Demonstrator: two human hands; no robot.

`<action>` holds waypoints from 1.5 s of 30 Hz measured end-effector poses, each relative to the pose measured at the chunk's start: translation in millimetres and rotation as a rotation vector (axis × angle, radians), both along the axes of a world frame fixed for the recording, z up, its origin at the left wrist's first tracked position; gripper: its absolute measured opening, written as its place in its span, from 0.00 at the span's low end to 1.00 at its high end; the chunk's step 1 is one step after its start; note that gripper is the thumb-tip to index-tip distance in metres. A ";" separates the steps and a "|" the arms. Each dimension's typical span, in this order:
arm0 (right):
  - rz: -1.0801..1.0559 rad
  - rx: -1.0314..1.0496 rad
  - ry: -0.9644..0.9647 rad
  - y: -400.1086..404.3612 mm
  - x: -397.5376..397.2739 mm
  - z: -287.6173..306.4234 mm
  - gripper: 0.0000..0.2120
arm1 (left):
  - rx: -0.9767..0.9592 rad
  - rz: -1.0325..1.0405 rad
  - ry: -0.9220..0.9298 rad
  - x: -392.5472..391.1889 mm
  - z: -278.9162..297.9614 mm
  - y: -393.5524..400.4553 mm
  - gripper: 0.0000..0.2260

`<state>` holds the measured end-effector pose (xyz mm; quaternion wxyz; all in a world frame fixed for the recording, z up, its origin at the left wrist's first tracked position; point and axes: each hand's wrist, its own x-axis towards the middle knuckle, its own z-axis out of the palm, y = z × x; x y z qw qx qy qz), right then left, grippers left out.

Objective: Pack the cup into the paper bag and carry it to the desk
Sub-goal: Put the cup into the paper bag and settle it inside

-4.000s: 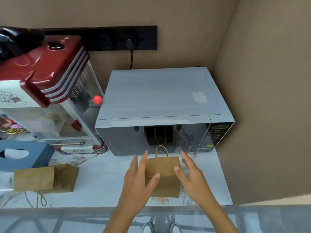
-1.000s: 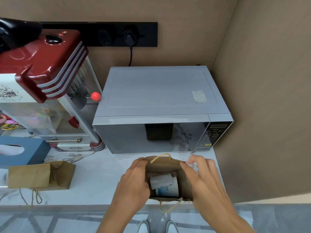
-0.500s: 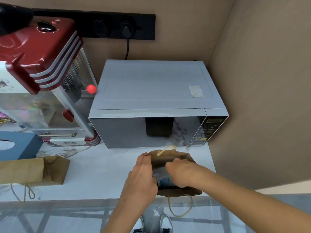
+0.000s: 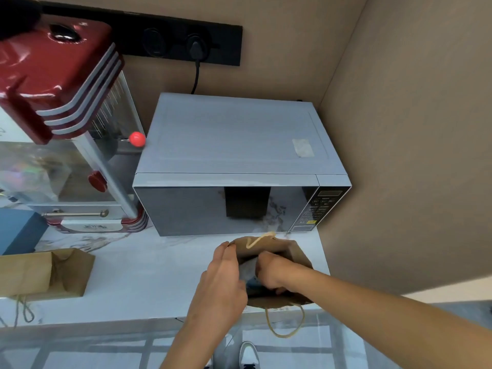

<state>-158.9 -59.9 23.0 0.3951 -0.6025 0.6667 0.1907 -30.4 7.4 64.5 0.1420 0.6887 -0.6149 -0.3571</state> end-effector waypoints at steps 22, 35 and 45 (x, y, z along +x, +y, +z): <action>0.630 -0.294 0.002 0.8 1.0 6.4 0.11 | -0.025 -0.063 0.050 1.0 -3.5 -12.6 0.26; 0.683 -0.202 -0.048 -10.1 19.7 -5.3 0.12 | -0.021 -0.025 0.062 1.9 -1.1 -18.4 0.28; 0.155 -0.537 -0.400 -6.7 -9.2 35.5 0.05 | -0.124 -0.009 0.074 12.1 -5.9 -24.4 0.19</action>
